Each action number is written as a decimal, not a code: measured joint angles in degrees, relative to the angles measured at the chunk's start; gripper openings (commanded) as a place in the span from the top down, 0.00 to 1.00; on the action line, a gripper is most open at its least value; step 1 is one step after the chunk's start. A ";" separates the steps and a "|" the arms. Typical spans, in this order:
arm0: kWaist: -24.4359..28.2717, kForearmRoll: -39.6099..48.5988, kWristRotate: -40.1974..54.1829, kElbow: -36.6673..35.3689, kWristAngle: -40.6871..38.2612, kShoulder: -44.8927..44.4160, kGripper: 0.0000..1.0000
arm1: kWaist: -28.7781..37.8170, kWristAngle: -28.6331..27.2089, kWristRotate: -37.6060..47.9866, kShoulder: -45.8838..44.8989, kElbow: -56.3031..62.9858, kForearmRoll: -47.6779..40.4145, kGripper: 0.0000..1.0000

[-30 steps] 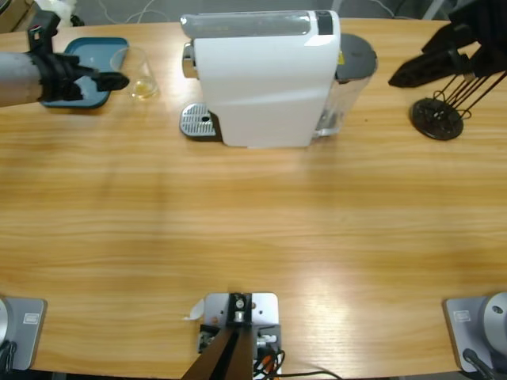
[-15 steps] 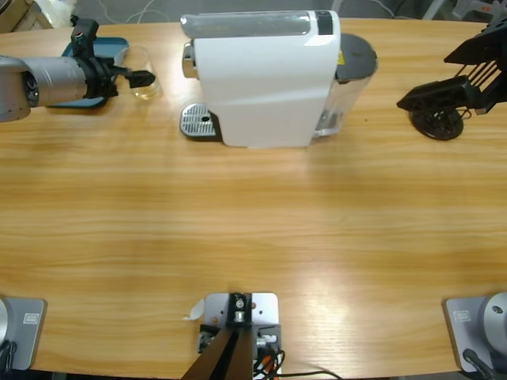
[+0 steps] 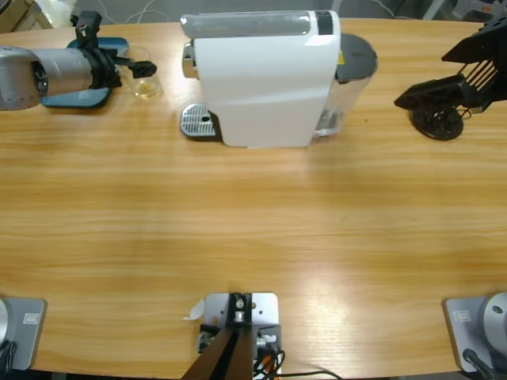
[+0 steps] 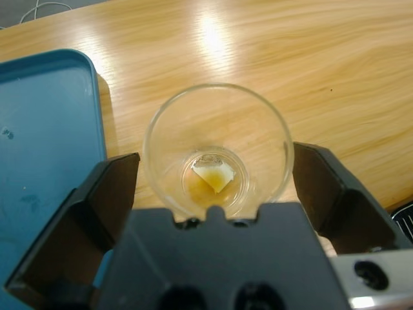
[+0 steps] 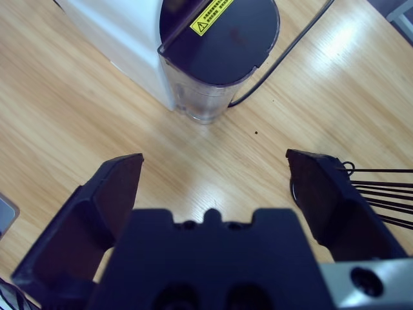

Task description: Pour coffee

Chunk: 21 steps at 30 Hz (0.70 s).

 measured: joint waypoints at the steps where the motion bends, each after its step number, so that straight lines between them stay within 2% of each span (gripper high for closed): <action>1: 0.00 0.00 0.00 -0.21 0.00 0.08 0.00 | 0.00 0.00 0.00 0.00 0.05 -0.10 0.00; 7: 0.00 0.35 0.00 -2.15 -0.04 0.44 0.03 | 0.00 0.07 0.00 -0.15 0.26 -0.91 0.00; 11: 0.00 1.89 0.00 -3.00 -0.04 0.49 0.19 | 0.00 0.08 0.00 -0.55 0.52 -1.14 0.00; 14: 0.00 3.60 0.00 -4.03 -0.04 0.78 0.26 | 0.00 0.08 0.00 -1.34 0.77 -1.36 0.00; 16: 0.00 4.99 0.00 -5.07 -0.10 0.98 0.43 | 0.00 0.08 0.00 -1.55 1.11 -1.52 0.00; 19: 0.00 6.97 0.00 -6.31 -0.27 1.18 0.57 | 0.00 0.08 0.00 -2.07 1.83 -1.75 0.00; 21: 0.00 8.06 0.00 -7.21 -0.29 1.35 0.57 | 0.00 0.08 0.00 -2.78 2.12 -2.00 0.00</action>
